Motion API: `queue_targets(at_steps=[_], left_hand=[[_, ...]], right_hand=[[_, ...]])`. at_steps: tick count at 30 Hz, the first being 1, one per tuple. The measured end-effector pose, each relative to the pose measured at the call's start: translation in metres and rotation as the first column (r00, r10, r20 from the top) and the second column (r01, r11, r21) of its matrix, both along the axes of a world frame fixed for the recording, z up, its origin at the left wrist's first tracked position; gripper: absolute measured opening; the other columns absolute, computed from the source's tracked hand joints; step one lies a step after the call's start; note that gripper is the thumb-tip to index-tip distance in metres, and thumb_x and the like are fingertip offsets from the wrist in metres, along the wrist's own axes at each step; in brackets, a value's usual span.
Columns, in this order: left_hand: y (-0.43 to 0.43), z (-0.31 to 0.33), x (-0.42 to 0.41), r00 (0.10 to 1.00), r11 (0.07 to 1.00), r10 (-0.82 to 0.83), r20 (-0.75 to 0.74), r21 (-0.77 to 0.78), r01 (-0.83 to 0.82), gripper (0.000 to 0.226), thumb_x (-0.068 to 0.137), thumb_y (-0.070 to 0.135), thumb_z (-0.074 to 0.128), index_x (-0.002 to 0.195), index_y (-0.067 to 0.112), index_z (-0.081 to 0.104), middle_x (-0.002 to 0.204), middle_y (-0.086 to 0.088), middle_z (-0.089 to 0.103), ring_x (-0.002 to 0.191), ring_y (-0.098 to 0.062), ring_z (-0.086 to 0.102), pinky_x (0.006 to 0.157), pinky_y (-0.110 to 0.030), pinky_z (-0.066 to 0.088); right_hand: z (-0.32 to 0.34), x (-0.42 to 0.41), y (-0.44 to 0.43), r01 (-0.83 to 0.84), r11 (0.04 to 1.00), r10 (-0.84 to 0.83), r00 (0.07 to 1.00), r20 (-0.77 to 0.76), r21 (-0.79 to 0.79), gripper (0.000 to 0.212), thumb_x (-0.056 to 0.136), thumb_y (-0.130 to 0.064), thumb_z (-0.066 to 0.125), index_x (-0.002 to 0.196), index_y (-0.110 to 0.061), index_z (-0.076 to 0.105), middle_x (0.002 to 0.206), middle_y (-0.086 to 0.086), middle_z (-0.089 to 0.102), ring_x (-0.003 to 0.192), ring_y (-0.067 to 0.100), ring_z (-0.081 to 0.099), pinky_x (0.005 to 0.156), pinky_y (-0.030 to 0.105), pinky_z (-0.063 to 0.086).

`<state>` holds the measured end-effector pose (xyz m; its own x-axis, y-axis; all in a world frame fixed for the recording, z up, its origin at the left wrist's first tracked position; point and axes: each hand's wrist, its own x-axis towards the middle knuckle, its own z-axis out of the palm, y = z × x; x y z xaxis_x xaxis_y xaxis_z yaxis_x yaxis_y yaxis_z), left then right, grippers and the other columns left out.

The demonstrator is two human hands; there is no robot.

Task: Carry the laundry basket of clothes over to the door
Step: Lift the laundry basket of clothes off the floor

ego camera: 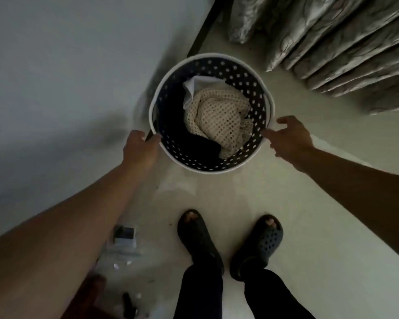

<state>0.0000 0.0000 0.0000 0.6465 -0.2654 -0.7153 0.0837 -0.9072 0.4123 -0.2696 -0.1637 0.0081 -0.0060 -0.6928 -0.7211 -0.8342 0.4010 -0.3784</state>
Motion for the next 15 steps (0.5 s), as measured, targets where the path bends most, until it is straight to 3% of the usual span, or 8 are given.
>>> queue_targets(at_steps=[2, 6, 10, 15], left_hand=[[-0.01, -0.02, 0.006, 0.999, 0.998, 0.041, -0.005, -0.037, -0.041, 0.074, 0.06, 0.06, 0.06, 0.118, 0.014, 0.052, 0.121, -0.016, 0.062, 0.107, -0.034, 0.063, 0.093, -0.052, 0.053], [-0.033, -0.045, 0.011, 0.999, 0.998, -0.016, 0.043, -0.055, 0.018, 0.037, 0.083, 0.032, 0.051, 0.103, 0.002, 0.061, 0.105, -0.024, 0.067, 0.091, -0.037, 0.067, 0.083, -0.052, 0.058], [-0.038, -0.051, 0.009, 0.98, 0.997, -0.054, 0.193, -0.035, 0.062, 0.033, 0.089, 0.017, 0.046, 0.107, -0.008, 0.059, 0.107, -0.03, 0.064, 0.094, -0.042, 0.064, 0.075, -0.039, 0.053], [-0.034, -0.008, -0.007, 0.973, 0.988, -0.116, 0.199, -0.079, 0.134, 0.024, 0.089, 0.012, 0.043, 0.09, -0.002, 0.063, 0.091, -0.025, 0.065, 0.083, -0.036, 0.062, 0.076, -0.043, 0.053]], right_hand=[[-0.016, 0.012, -0.007, 0.034, 0.999, -0.034, 0.999, 0.04, 0.002, 0.076, 0.067, -0.052, 0.069, 0.133, -0.019, 0.05, 0.115, 0.012, 0.069, 0.098, 0.035, 0.07, 0.082, 0.054, 0.059], [-0.048, 0.026, -0.017, 0.11, 0.994, -0.109, 0.993, 0.037, -0.014, 0.049, 0.083, -0.037, 0.057, 0.126, -0.013, 0.056, 0.113, 0.012, 0.066, 0.094, 0.036, 0.068, 0.077, 0.052, 0.06], [-0.057, 0.021, -0.021, 0.115, 0.993, -0.114, 0.993, 0.017, -0.035, 0.035, 0.09, -0.03, 0.051, 0.114, -0.009, 0.066, 0.101, 0.016, 0.07, 0.088, 0.039, 0.071, 0.077, 0.054, 0.06], [-0.021, 0.008, -0.014, 0.094, 0.992, -0.095, 0.995, -0.006, -0.079, 0.036, 0.088, -0.032, 0.052, 0.111, -0.009, 0.067, 0.105, 0.018, 0.071, 0.096, 0.04, 0.069, 0.084, 0.054, 0.057]])
